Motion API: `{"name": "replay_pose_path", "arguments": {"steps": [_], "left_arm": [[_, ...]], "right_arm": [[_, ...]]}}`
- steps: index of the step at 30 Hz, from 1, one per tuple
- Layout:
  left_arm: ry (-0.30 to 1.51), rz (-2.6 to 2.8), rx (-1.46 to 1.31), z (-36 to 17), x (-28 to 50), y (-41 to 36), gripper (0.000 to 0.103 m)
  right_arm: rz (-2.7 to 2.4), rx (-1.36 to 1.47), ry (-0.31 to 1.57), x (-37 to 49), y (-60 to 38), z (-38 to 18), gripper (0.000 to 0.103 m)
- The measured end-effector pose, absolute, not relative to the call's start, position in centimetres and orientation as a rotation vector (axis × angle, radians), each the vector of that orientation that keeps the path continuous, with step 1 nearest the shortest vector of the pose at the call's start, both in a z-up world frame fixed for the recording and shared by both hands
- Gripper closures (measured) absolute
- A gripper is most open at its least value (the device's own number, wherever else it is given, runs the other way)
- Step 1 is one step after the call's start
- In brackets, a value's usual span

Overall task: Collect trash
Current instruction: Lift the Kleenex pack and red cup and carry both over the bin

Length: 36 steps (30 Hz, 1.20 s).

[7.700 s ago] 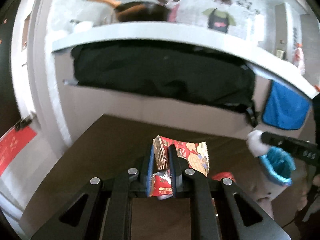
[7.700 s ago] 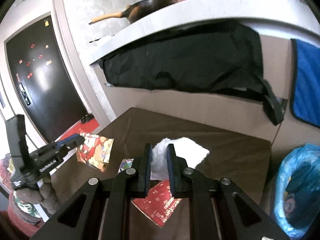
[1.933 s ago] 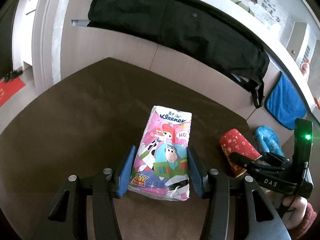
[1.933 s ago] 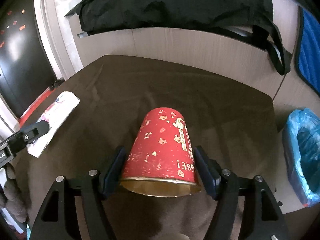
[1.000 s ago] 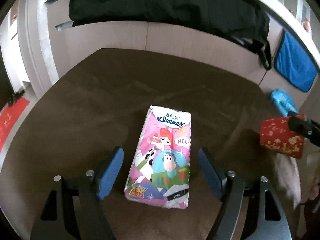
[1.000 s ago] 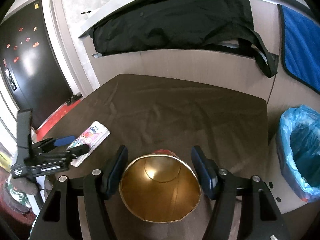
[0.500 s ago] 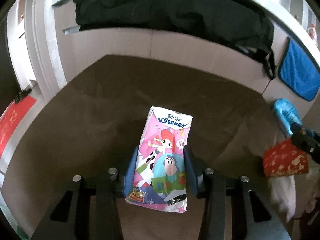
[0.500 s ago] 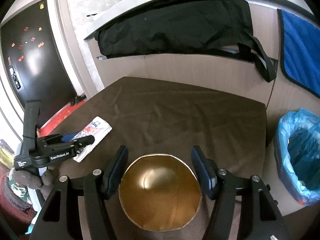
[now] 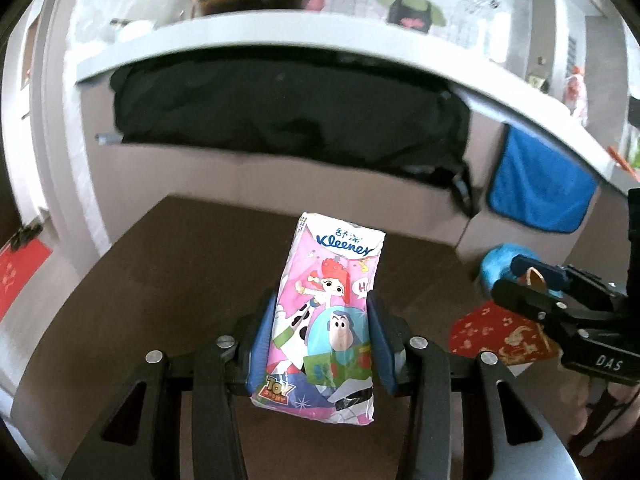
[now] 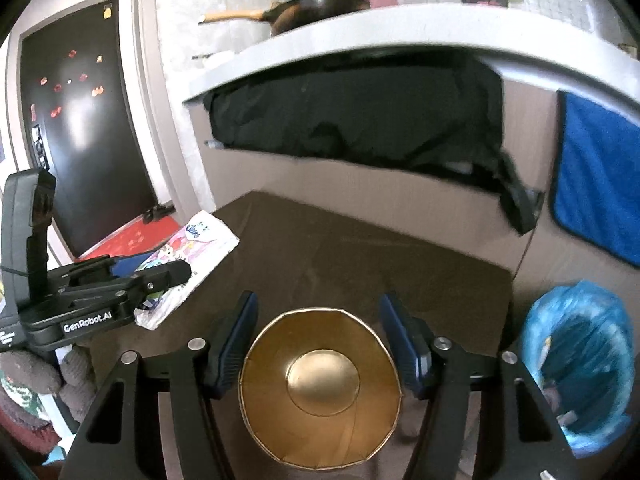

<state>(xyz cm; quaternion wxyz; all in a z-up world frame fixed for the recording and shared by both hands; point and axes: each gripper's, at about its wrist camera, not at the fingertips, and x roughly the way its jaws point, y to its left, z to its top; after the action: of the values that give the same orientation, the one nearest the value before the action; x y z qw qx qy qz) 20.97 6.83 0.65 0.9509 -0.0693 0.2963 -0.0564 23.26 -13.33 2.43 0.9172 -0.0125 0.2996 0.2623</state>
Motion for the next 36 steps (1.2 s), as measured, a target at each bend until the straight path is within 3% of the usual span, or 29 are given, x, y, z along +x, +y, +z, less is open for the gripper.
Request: {"name": "replay_pose_path", "arguments": {"steps": [15, 24, 36], "left_arm": [[0.481, -0.363, -0.101, 5.6, 24.5, -9.9, 0.058], [0.539, -0.465, -0.075, 2.9, 27.6, -18.7, 0.058], [0.653, -0.467, -0.095, -2.4, 31.9, -23.3, 0.058]], "right_arm": [[0.26, -0.001, 0.443, 22.1, -27.9, 8.6, 0.043], [0.097, 0.105, 0.473, 22.7, -38.6, 5.5, 0.043], [0.092, 0.202, 0.567, 26.7, -42.4, -0.3, 0.043]]}}
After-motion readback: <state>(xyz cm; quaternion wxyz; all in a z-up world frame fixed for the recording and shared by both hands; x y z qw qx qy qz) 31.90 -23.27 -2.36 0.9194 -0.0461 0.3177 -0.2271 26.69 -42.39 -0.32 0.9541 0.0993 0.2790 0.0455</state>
